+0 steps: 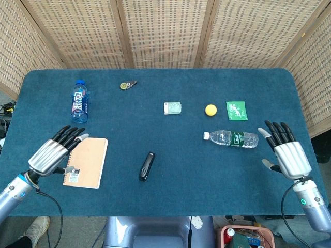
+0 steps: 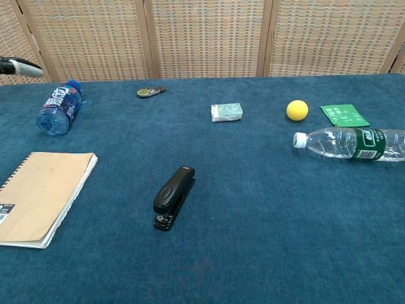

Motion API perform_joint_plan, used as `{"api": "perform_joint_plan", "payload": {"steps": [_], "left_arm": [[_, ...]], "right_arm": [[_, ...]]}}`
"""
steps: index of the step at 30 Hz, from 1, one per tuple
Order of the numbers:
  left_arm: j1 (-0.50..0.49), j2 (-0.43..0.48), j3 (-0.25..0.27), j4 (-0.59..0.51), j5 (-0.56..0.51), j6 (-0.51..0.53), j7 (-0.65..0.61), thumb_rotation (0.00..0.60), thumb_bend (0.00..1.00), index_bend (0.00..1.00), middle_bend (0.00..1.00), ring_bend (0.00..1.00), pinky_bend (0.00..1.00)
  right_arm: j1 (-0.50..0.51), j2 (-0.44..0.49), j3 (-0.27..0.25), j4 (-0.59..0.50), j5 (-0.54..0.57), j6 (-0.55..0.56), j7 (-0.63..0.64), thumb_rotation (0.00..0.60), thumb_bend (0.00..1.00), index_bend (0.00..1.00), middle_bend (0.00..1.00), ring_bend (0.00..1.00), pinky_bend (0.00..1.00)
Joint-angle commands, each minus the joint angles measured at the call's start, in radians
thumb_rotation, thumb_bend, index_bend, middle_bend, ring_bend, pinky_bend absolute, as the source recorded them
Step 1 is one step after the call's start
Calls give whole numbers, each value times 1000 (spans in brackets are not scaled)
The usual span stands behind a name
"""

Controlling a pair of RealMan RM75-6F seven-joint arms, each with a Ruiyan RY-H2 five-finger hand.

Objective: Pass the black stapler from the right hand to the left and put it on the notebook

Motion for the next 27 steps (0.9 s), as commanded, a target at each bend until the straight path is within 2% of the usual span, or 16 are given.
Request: {"api": "perform_joint_plan", "payload": {"steps": [1, 8, 11, 14, 18, 21, 27], "left_arm": [[-133, -82, 34, 156, 166, 5, -66, 600, 0, 0, 0, 0, 0], [-315, -218, 91, 398, 361, 11, -85, 600, 0, 0, 0, 0, 0], [-440, -354, 104, 601, 455, 60, -112, 600, 0, 0, 0, 0, 0], [-516, -472, 113, 773, 463, 81, -186, 600, 36, 0, 0, 0, 2], [-584, -583, 151, 930, 464, 96, -252, 600, 183, 0, 0, 0, 49], [-621, -653, 184, 1014, 458, 93, -291, 600, 222, 0, 0, 0, 54], [-675, -739, 238, 1105, 441, 90, -335, 600, 270, 0, 0, 0, 77]], "right_arm": [[-92, 18, 6, -108, 61, 51, -8, 600, 0, 0, 0, 0, 0], [-162, 29, 33, -213, 85, 100, -74, 600, 0, 0, 0, 0, 0], [-172, 23, 53, -180, 72, 97, -39, 600, 0, 0, 0, 0, 0], [-177, 24, 72, -156, 87, 75, -31, 600, 0, 0, 0, 0, 0], [-182, 25, 95, -140, 103, 41, -14, 600, 0, 0, 0, 0, 0], [-181, 25, 108, -125, 119, -3, 16, 600, 0, 0, 0, 0, 0], [-187, 20, 132, -103, 124, -35, 30, 600, 0, 0, 0, 0, 0]]}}
